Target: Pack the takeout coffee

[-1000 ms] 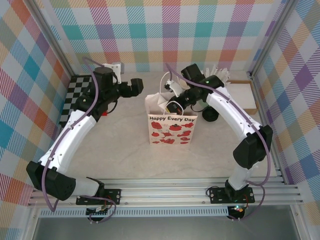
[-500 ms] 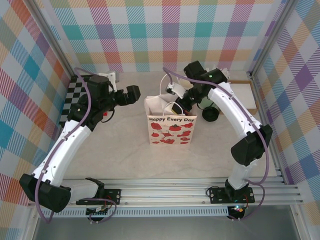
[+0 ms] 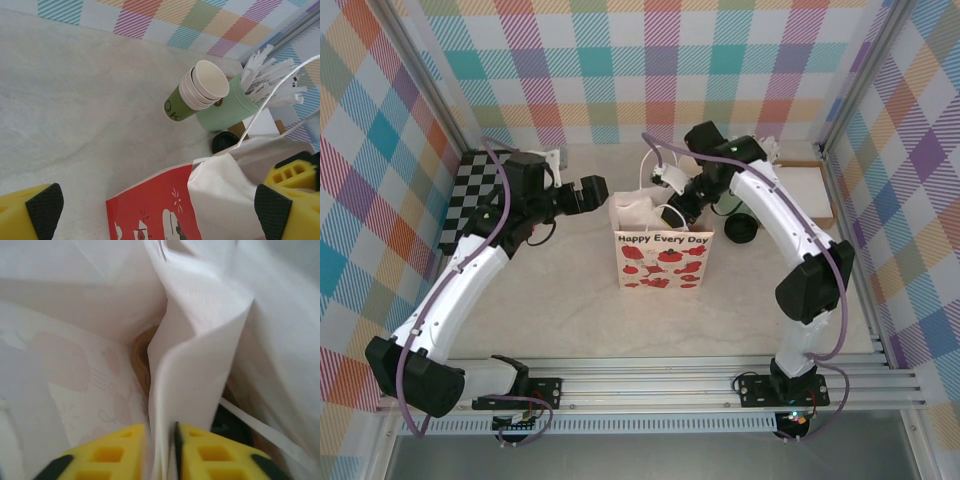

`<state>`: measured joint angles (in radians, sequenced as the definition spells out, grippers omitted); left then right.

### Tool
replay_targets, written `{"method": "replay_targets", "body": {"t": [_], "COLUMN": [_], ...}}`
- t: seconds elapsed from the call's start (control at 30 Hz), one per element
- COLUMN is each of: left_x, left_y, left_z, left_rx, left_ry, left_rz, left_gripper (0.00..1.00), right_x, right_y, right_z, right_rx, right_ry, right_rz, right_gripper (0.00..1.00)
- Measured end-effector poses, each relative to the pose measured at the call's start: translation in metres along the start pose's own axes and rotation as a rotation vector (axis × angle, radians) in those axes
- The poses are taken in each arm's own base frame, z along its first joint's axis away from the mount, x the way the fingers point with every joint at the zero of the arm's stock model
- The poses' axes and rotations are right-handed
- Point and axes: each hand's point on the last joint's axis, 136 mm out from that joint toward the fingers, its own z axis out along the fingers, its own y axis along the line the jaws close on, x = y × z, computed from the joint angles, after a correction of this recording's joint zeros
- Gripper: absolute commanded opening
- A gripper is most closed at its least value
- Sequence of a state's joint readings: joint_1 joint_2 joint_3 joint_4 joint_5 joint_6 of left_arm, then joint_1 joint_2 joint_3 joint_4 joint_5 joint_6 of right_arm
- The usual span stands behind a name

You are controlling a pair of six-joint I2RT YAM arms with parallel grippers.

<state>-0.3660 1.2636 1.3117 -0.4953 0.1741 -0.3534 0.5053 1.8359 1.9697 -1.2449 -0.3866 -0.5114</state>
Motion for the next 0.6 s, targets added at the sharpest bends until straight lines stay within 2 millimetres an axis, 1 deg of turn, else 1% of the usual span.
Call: {"method": "replay_targets", "body": {"t": [0.03, 0.07, 0.1, 0.17, 0.23, 0.27, 0.3, 0.33, 0.4, 0.43, 0.5, 0.6], "left_x": [0.0, 0.0, 0.0, -0.001, 0.0, 0.0, 0.0, 0.0, 0.001, 0.002, 0.003, 0.005], "left_y": [0.0, 0.0, 0.0, 0.0, 0.0, 0.0, 0.0, 0.001, 0.001, 0.002, 0.005, 0.016], "left_z": [0.0, 0.0, 0.0, 0.001, 0.001, 0.001, 0.001, 0.001, 0.001, 0.001, 0.002, 0.002], "left_rx": [-0.002, -0.002, -0.002, 0.001, 0.001, 0.001, 0.0, 0.0, -0.004, -0.009, -0.024, -0.087], "left_ry": [0.0, -0.002, -0.003, -0.005, -0.003, -0.003, -0.002, -0.003, 0.001, 0.003, 0.007, -0.001], "left_rz": [-0.008, -0.018, -0.023, -0.035, -0.04, -0.043, -0.043, -0.044, -0.053, -0.064, -0.089, -0.123], "left_gripper": [1.0, 1.0, 1.0, 1.0, 1.0, 1.0, 1.0, 1.0, 1.0, 1.0, 1.0, 1.0], "right_x": [-0.005, -0.009, -0.012, -0.02, -0.023, -0.024, -0.024, -0.024, -0.019, -0.013, 0.002, 0.034], "right_y": [0.001, 0.003, 0.005, 0.012, 0.018, 0.02, 0.019, 0.017, 0.007, -0.001, -0.018, -0.046], "right_z": [-0.009, -0.019, -0.028, -0.052, -0.073, -0.084, -0.092, -0.101, -0.116, -0.124, -0.134, -0.146], "right_rx": [0.026, 0.054, 0.076, 0.127, 0.174, 0.206, 0.236, 0.273, 0.337, 0.366, 0.412, 0.496], "right_ry": [-0.032, -0.064, -0.091, -0.166, -0.234, -0.271, -0.3, -0.331, -0.399, -0.437, -0.485, -0.537], "right_rz": [-0.008, -0.02, -0.029, -0.037, -0.034, -0.016, 0.004, 0.034, 0.141, 0.227, 0.382, 0.623], "right_gripper": [0.48, 0.5, 0.57, 0.63, 0.73, 0.82, 0.97, 1.0, 1.0, 1.0, 1.0, 1.0]}}
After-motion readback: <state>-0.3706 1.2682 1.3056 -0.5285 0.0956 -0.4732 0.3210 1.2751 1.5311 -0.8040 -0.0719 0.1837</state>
